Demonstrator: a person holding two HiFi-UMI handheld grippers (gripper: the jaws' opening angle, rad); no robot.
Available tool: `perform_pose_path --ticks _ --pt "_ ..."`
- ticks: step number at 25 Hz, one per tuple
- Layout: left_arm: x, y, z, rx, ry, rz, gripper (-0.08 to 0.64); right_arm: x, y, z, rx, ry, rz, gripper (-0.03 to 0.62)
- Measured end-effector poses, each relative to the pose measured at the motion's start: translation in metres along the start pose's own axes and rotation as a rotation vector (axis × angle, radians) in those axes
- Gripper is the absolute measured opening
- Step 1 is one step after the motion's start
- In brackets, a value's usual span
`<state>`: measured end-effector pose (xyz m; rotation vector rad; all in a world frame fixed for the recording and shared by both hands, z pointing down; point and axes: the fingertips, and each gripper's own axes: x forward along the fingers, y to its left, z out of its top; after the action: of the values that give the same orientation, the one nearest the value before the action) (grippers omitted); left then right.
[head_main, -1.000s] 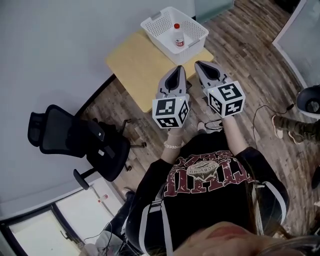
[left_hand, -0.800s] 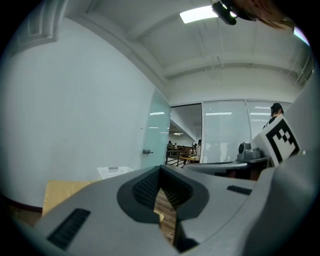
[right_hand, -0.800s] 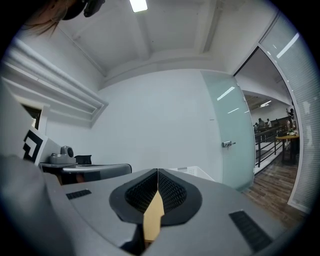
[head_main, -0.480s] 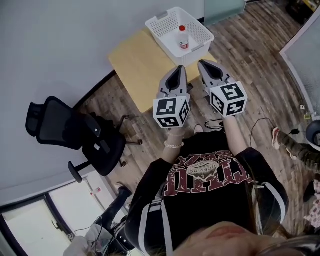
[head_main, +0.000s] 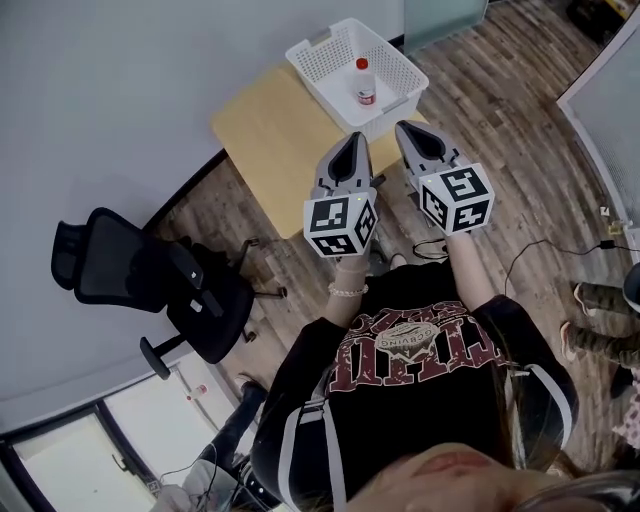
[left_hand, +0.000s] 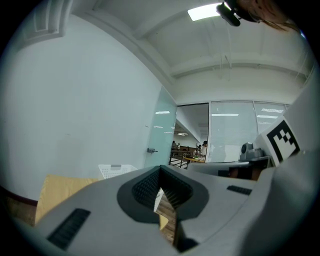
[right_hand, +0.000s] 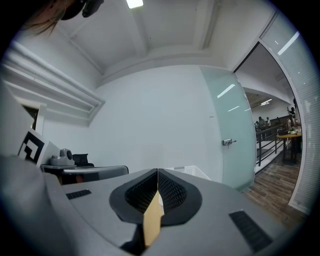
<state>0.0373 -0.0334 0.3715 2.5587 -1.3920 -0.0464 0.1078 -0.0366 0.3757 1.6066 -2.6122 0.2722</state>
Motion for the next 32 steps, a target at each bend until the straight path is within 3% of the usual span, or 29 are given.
perform_pose_path --ticks 17,32 --pt "0.091 0.065 0.014 -0.011 0.042 -0.084 0.046 0.098 -0.039 0.01 0.017 0.025 -0.072 0.018" --pt "0.135 0.098 0.009 -0.018 0.074 -0.136 0.046 0.145 -0.058 0.001 0.039 0.05 -0.118 0.018"
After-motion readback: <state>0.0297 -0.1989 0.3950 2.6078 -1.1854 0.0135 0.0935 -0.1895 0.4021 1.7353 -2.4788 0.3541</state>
